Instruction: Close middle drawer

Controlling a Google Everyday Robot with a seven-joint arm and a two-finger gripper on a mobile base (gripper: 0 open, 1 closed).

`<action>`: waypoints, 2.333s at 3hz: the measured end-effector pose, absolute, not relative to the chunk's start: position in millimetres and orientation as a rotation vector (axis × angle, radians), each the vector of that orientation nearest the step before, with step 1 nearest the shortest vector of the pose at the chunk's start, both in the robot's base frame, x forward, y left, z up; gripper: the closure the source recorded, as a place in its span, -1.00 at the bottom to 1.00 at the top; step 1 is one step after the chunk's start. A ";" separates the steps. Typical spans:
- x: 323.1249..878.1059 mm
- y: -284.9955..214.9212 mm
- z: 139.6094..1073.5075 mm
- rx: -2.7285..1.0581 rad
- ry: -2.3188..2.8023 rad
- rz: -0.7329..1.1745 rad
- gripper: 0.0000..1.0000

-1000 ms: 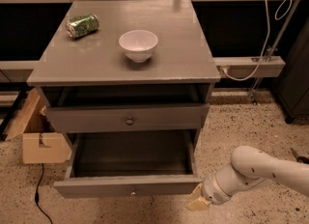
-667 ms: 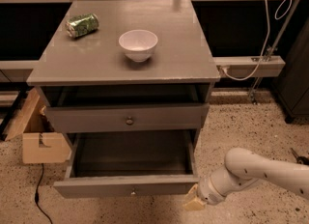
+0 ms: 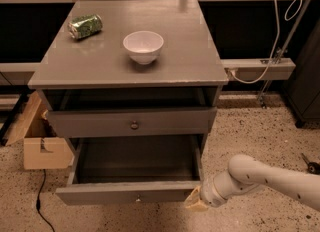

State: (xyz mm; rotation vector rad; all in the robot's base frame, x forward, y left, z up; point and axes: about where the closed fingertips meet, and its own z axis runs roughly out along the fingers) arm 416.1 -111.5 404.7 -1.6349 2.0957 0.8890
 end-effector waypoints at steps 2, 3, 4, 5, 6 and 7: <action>437.1 -106.9 393.4 -1.633 1.992 0.823 1.00; 453.0 -103.0 389.3 -1.580 1.941 0.759 1.00; 472.6 -98.1 392.3 -1.514 1.883 0.689 1.00; 488.3 -94.0 400.3 -1.452 1.832 0.627 1.00; 508.7 -85.0 408.2 -1.416 1.784 0.574 1.00; 524.2 -74.8 409.6 -1.454 1.751 0.610 1.00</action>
Offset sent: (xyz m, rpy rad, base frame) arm 0.0572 0.0112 -0.0238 0.0901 -0.2736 -0.0420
